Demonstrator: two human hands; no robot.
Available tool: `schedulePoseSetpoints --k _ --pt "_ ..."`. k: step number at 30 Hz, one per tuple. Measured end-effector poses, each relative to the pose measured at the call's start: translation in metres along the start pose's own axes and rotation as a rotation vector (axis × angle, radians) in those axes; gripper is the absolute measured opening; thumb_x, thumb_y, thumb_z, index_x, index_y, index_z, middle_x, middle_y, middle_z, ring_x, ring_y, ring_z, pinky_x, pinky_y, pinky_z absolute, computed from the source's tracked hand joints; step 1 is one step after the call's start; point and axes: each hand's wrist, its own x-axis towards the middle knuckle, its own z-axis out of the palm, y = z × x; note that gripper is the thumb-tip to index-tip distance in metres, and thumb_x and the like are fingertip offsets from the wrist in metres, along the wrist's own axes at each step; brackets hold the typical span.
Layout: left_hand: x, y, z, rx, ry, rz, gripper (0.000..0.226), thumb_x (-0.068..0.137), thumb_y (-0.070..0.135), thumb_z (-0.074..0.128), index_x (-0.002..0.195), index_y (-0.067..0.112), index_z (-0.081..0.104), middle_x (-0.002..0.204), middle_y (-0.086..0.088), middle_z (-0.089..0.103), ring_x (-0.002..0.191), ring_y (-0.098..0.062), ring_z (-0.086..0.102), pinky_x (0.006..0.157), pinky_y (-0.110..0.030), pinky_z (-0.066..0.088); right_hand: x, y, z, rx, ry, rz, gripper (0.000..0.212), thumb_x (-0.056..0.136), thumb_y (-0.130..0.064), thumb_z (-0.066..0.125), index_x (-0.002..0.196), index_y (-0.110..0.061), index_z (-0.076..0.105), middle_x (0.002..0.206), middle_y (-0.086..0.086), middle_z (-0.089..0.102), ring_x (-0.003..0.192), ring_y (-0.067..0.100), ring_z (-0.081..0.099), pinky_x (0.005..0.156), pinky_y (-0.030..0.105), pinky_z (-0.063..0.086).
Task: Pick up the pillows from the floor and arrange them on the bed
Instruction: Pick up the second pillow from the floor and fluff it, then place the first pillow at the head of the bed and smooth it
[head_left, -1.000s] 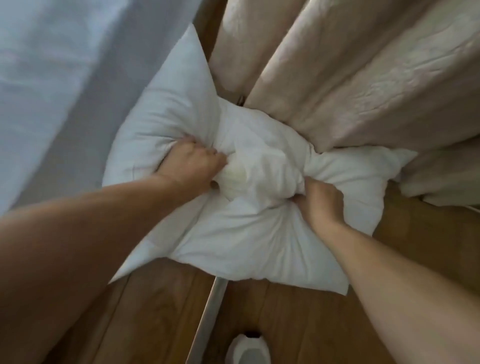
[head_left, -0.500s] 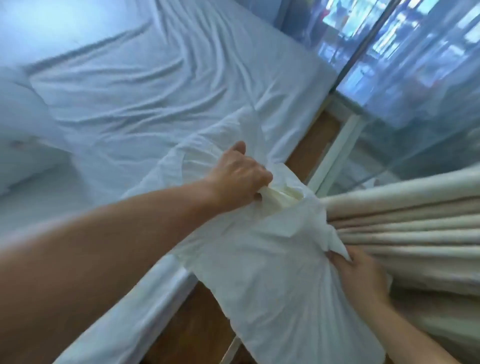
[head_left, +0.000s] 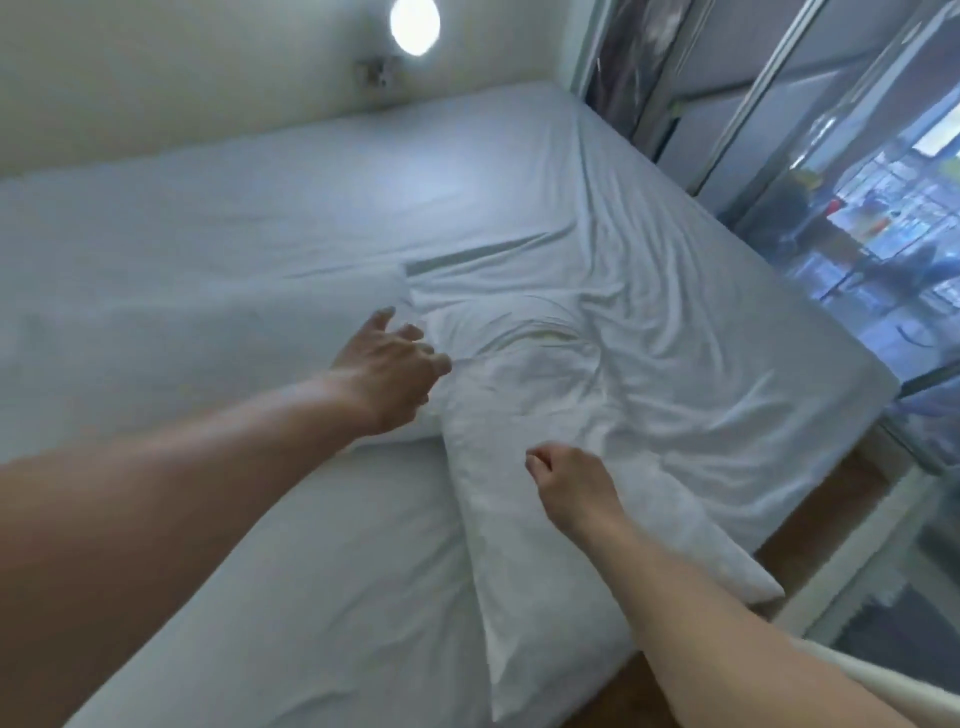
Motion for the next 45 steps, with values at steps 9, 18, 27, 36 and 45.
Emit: schedulePoseSetpoints --k 9,18,27,36,45 --pt "-0.071 -0.124 0.033 -0.174 -0.155 -0.468 0.042 0.088 0.043 0.053 0.127 0.027 0.053 0.127 -0.001 0.06 0.12 -0.025 0.049 0.102 -0.041 0.03 0.08 -0.114 0.042 -0.271 -0.134 -0.361 0.035 0.092 -0.041 0.05 0.123 -0.029 0.057 0.121 -0.001 0.062 0.11 0.023 0.058 0.085 0.033 0.046" --pt "-0.095 -0.251 0.106 -0.365 -0.371 -0.709 0.069 0.085 0.055 0.054 0.145 0.037 0.027 0.154 -0.003 0.028 0.139 -0.027 0.026 0.11 -0.051 0.029 0.186 -0.248 0.098 -0.254 -0.259 -0.389 0.068 0.092 -0.051 0.048 0.149 -0.022 0.022 0.148 0.006 0.036 0.131 0.03 0.038 0.102 0.045 0.04" --pt "0.028 -0.345 0.376 -0.352 -0.3 -0.765 0.13 0.038 0.101 0.028 0.147 0.041 -0.011 0.162 -0.003 -0.005 0.144 -0.029 -0.018 0.106 -0.06 -0.019 0.347 -0.256 0.332 -0.541 0.02 -0.37 0.096 0.066 -0.086 0.032 0.141 -0.027 0.041 0.149 0.014 0.039 0.134 0.04 0.031 0.097 0.067 0.017" --pt "0.041 -0.351 0.368 -0.289 -0.058 -0.582 0.043 0.071 0.061 0.061 0.085 0.02 0.066 0.081 0.002 0.063 0.074 -0.02 0.062 0.063 -0.035 0.049 0.362 -0.28 0.345 -0.387 0.299 -0.52 0.019 0.07 -0.018 0.067 0.088 -0.02 0.073 0.073 0.001 0.065 0.067 0.027 0.063 0.062 0.036 0.04" --pt "0.051 -0.365 0.394 -0.428 0.107 -0.466 0.026 0.065 0.029 0.083 0.069 0.018 0.06 0.063 -0.002 0.058 0.054 -0.025 0.056 0.047 -0.031 0.043 0.365 -0.294 0.344 -0.426 0.341 -0.404 0.006 0.071 -0.021 0.066 0.074 -0.022 0.071 0.063 0.001 0.06 0.063 0.028 0.062 0.059 0.036 0.04"
